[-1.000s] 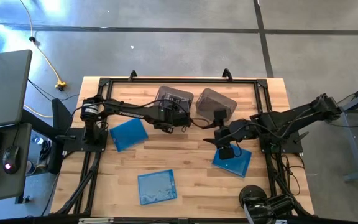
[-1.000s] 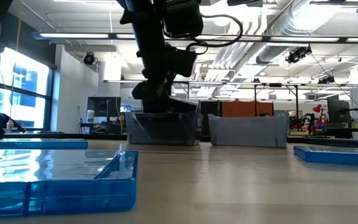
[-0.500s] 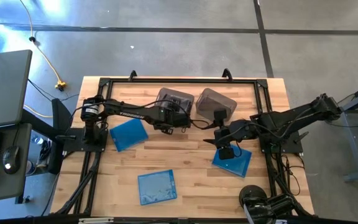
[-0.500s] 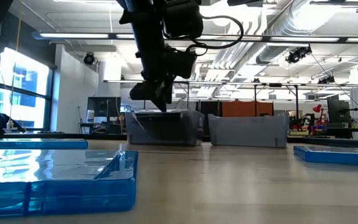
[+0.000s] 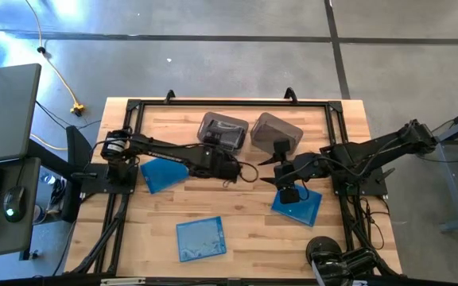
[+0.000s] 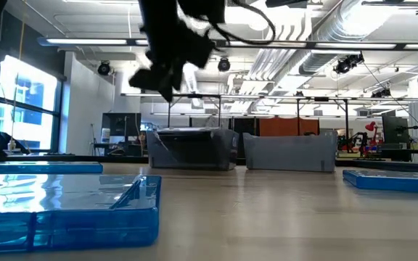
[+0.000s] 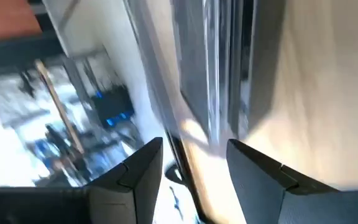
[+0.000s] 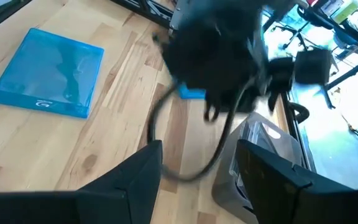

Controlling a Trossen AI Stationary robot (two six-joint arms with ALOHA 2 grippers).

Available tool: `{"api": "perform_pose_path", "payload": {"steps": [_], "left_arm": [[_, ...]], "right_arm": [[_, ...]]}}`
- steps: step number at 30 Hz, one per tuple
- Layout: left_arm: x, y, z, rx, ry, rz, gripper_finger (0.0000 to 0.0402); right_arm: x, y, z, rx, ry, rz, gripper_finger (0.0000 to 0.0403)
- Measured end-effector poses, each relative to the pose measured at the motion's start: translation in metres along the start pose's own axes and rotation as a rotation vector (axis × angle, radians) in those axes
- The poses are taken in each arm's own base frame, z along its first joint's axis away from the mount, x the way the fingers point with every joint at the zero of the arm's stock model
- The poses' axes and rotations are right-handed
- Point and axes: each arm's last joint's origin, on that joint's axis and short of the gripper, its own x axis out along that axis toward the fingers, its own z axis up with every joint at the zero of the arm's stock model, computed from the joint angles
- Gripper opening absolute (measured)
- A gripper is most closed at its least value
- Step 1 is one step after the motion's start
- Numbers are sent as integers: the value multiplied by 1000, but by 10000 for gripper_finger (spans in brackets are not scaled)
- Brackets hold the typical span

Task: Pick & place jewel cases by type
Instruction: Put the top left blue CD case into the right black bin

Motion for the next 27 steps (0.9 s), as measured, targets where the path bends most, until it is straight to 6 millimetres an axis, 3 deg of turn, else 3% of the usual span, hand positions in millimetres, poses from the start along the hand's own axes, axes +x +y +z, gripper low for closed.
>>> {"api": "perform_pose_path", "payload": {"steps": [4, 6, 10, 14, 16, 19, 24, 27], "left_arm": [[-35, 11, -18, -176, 97, -155, 172], [-49, 11, -22, -280, 56, -204, 172], [-81, 14, -62, -379, -39, -228, 172], [-89, 6, -112, -656, -79, -120, 172], [-87, -2, -145, -783, -110, -101, 172], [-73, -20, -177, -997, -175, -147, 172], [-43, -53, -203, -1224, -199, -352, 172], [-27, -68, -206, -1335, -200, -415, 172]], "right_arm": [[0, 0, 0, 41, 1, -1, 204], [0, 0, 0, 69, 1, -1, 204], [5, 2, -2, 96, 29, 5, 204], [23, 13, -9, 87, 107, 27, 204], [38, 19, -12, 69, 133, 33, 204], [62, 29, -17, 57, 165, 44, 204], [100, 42, -27, -10, 179, 39, 204], [117, 47, -31, -51, 172, 37, 204]]}}
